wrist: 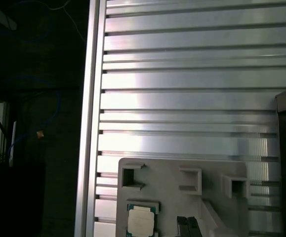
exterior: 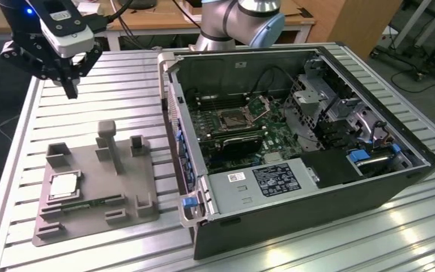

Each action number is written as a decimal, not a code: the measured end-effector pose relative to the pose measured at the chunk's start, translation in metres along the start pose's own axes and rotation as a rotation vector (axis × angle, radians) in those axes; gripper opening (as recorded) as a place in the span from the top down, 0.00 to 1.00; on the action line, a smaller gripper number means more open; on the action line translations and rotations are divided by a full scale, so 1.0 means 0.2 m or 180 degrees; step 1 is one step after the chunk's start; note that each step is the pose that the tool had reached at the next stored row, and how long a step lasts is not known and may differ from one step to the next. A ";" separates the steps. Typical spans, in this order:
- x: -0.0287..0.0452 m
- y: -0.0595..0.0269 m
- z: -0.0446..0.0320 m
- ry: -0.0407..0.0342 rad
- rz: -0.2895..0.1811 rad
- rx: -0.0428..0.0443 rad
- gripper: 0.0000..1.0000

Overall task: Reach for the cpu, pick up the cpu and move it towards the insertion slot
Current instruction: 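Reach for the cpu, then pick up the cpu and move it towards the insertion slot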

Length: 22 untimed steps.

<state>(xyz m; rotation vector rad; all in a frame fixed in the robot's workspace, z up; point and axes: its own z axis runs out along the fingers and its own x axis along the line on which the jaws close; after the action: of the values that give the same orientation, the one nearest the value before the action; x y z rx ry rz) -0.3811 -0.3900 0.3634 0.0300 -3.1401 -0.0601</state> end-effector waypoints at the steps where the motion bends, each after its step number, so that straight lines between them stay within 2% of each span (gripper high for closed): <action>1: 0.000 0.000 0.000 0.0000 0.0000 0.0000 0.89; 3: 0.007 0.000 0.003 0.0001 0.0001 0.0000 0.89; 5: 0.045 -0.001 0.019 0.0000 0.0001 0.0000 0.89; 6: 0.081 -0.003 0.033 0.0000 0.0000 0.0000 0.89; 7: 0.092 -0.004 0.040 0.0000 0.0000 0.0000 0.89; 13: 0.100 -0.028 0.065 0.0000 -0.0003 0.0000 0.89; 18: 0.101 -0.082 0.085 0.0000 -0.0002 0.0000 0.89; 22: 0.103 -0.110 0.096 -0.0001 -0.0008 0.0004 0.89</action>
<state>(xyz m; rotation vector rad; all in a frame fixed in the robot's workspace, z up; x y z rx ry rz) -0.4013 -0.4116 0.3435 0.0339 -3.1405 -0.0582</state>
